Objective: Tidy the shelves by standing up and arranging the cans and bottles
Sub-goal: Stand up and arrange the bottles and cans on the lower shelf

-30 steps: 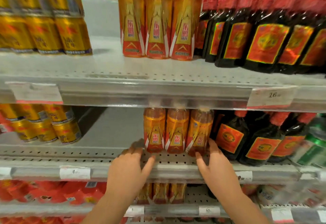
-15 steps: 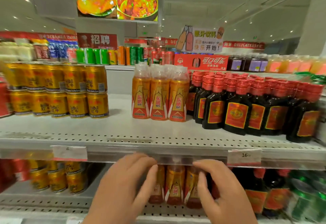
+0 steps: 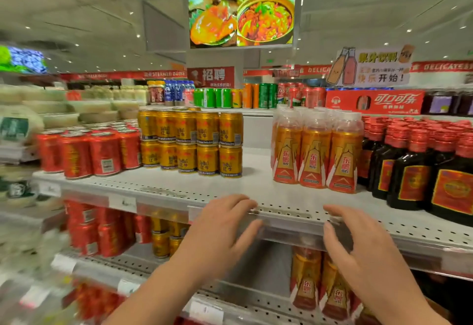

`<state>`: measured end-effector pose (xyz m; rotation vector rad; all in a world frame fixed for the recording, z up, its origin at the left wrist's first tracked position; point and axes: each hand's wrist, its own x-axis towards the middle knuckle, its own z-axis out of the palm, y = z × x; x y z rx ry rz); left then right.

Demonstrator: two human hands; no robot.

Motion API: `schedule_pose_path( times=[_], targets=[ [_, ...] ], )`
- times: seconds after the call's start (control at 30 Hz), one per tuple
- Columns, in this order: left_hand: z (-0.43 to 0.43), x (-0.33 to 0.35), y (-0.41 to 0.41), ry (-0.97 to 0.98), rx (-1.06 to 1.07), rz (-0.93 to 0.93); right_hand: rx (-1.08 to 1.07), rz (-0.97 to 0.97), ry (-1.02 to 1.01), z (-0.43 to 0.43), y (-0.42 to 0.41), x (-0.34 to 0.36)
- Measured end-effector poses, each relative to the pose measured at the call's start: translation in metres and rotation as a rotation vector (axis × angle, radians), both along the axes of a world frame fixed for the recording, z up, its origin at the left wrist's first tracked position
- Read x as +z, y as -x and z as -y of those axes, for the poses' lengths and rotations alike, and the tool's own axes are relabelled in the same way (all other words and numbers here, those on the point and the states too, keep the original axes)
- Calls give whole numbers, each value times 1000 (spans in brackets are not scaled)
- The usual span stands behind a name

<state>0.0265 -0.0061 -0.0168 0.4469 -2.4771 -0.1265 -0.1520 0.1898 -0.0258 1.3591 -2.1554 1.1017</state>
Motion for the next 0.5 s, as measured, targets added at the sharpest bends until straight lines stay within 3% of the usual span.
schedule_pose_path(
  times=[0.23,0.37,0.5],
  targets=[
    [99,7,-51,39,145,-37,-17,-72,65,78,-40,12],
    [133,-15,-66,71,70,22,-205,-130,12,114,-51,-16],
    [146,-25,-67,47,43,-59,-351,-195,47,129,-54,-29]
  ],
)
